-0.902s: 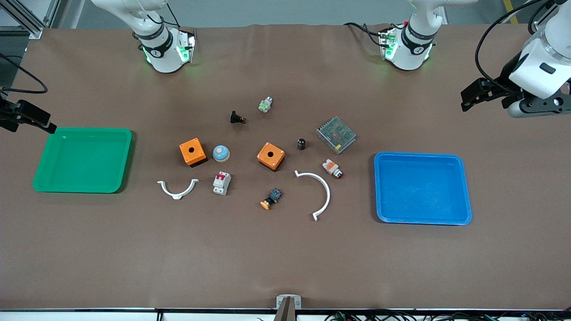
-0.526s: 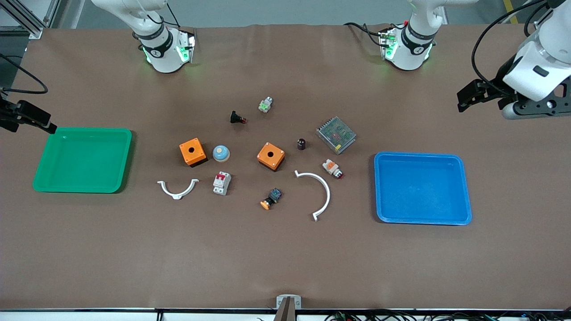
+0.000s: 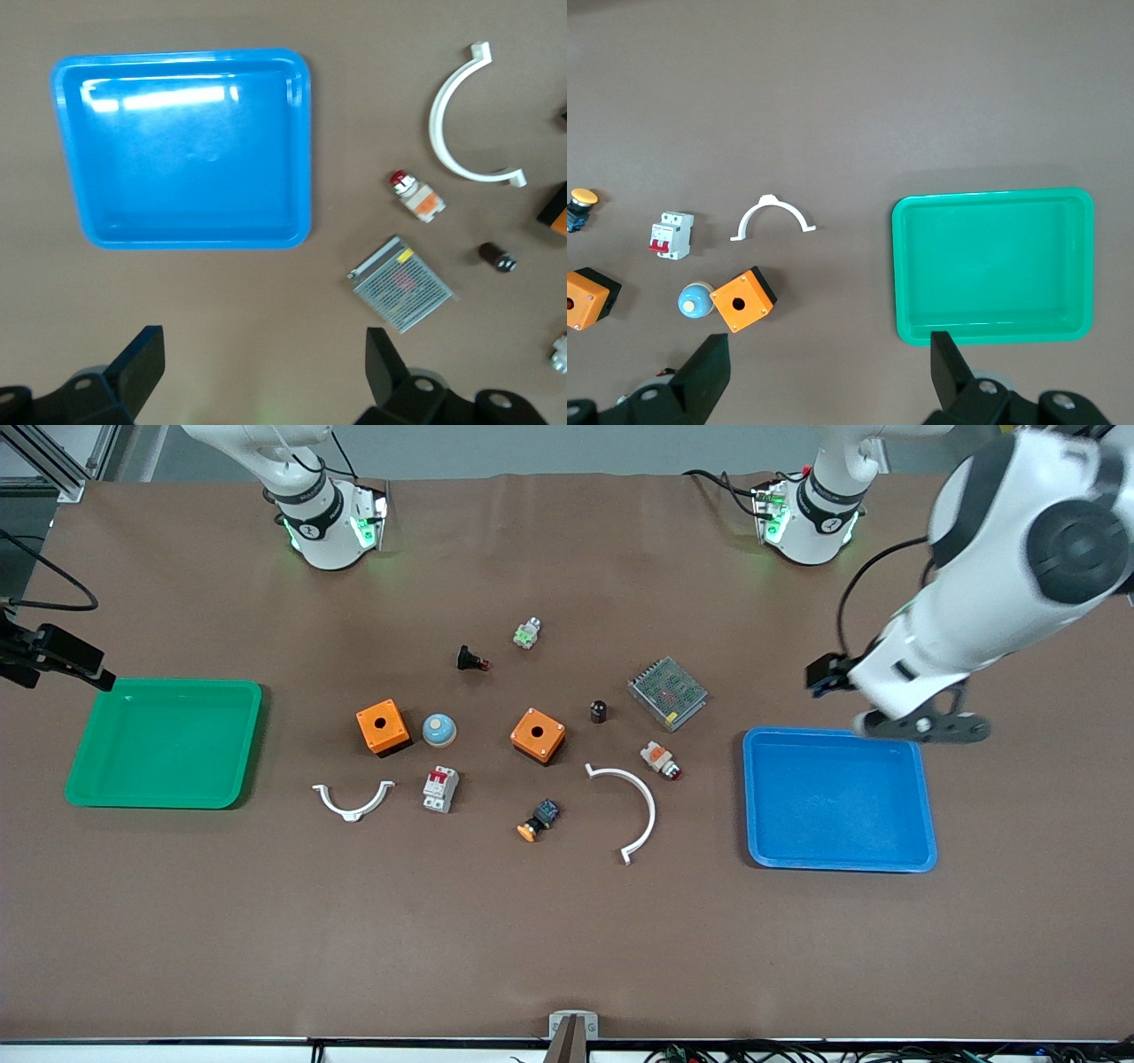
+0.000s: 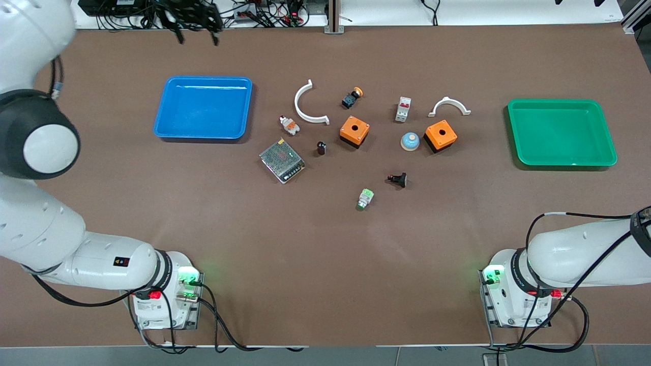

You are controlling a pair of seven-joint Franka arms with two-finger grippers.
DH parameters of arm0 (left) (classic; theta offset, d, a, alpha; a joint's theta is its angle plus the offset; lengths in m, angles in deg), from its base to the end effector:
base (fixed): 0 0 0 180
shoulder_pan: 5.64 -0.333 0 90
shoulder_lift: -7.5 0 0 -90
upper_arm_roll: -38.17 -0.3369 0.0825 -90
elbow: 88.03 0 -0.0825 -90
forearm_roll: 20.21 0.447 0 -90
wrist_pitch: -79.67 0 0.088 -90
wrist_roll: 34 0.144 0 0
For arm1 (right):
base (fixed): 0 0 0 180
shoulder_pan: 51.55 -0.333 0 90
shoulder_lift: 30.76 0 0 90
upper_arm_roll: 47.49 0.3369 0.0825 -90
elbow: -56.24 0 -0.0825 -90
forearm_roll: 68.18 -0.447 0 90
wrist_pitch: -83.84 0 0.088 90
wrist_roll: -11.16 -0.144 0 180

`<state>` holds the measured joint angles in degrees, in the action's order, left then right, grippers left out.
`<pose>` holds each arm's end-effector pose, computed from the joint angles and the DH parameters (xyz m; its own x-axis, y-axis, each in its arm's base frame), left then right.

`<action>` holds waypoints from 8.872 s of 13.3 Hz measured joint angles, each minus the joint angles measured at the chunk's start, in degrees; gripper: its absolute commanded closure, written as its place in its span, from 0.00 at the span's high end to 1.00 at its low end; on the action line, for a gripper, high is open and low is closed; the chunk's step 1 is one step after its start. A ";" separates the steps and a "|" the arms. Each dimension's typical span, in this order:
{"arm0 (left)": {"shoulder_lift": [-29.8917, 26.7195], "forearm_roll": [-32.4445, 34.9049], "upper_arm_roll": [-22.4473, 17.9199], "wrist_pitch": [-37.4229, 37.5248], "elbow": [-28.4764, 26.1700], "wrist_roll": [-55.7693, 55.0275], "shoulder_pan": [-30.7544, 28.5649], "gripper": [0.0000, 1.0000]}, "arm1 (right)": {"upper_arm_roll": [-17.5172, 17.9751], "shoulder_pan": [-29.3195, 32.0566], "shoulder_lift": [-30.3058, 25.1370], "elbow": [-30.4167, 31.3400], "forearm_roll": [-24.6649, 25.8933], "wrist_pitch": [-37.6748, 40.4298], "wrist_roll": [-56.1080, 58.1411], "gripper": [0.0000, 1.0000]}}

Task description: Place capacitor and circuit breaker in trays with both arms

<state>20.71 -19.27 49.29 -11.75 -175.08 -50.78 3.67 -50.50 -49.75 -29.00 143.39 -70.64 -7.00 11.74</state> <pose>0.6379 -0.2241 0.4905 0.9866 -0.0616 -0.1511 -0.0648 -0.9978 -0.0164 0.6293 -0.0463 0.6174 0.9967 -0.0743 0.0341 -0.0729 -0.9965 -0.0410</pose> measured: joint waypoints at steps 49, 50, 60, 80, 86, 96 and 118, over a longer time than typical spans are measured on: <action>12.30 0.53 -0.85 -36.44 -11.39 -40.12 8.66 0.00 | -0.73 -19.76 22.79 4.52 -7.50 -11.94 -26.78 0.25; 12.26 0.54 -0.88 -36.44 -11.40 -37.78 6.55 0.00 | -0.81 -16.78 20.48 3.98 -7.11 -8.20 -23.85 0.25; 12.61 0.60 -0.98 -33.33 -15.17 -20.10 -9.79 0.00 | -1.14 9.07 15.08 8.03 1.42 -2.18 11.45 0.25; 19.16 5.58 -0.29 -42.57 -18.93 -18.61 -15.31 1.00 | -1.06 21.42 19.50 31.32 9.37 -38.96 21.53 0.26; 5.95 5.69 1.20 -28.21 -8.91 -7.69 -15.11 1.00 | -1.05 21.82 21.01 31.26 9.38 -40.56 21.53 0.90; -9.07 4.29 1.77 -2.30 2.39 3.47 -15.04 1.00 | 0.69 14.84 14.99 16.75 9.41 -13.89 14.08 0.98; -16.28 1.99 -6.01 0.56 -5.17 4.43 -7.14 1.00 | 0.99 -1.69 0.86 4.63 1.55 -2.99 -6.43 1.00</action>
<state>4.43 -17.28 43.28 -11.19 -180.25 -46.34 -3.46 -49.51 -51.44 -28.14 148.02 -69.09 -10.00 5.32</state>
